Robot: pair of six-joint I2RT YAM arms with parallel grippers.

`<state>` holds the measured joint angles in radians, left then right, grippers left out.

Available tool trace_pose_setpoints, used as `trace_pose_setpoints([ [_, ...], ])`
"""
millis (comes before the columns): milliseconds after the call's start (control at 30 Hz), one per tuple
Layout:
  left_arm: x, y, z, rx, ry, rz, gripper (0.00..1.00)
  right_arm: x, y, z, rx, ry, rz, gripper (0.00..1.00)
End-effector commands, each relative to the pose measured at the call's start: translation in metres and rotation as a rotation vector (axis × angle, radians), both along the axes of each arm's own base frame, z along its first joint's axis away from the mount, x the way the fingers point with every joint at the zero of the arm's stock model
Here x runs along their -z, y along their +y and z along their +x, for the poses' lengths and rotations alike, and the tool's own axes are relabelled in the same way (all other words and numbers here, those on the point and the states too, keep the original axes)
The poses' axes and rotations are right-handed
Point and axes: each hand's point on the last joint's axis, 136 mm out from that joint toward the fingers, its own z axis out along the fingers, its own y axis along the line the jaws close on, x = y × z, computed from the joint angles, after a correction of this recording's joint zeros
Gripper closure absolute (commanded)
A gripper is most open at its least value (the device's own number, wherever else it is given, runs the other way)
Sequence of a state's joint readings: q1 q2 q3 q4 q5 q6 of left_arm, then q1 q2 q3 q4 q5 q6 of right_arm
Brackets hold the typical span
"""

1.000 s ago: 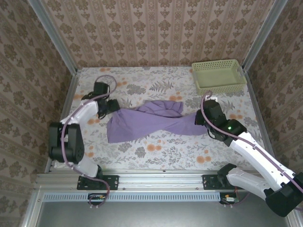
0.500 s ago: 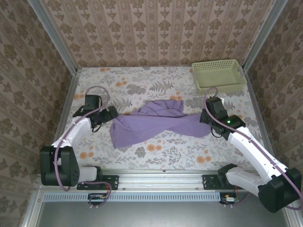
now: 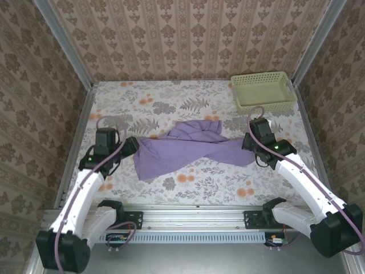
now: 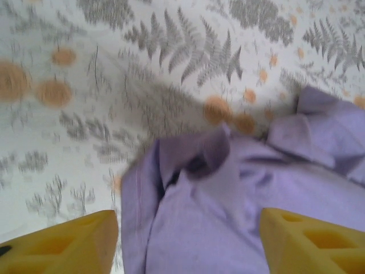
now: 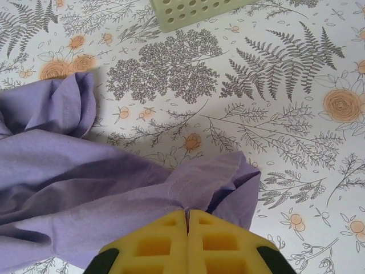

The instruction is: Fold the inside-out t-shirt

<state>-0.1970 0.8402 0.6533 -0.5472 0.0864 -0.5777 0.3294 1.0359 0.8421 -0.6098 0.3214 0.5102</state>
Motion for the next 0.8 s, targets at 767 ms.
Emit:
trace_pose_setpoints([
  [767,0.081,-0.036,0.062,0.141,0.158,0.13,0.47,0.003,-0.004,-0.012,0.008,0.004,0.028,1.0],
])
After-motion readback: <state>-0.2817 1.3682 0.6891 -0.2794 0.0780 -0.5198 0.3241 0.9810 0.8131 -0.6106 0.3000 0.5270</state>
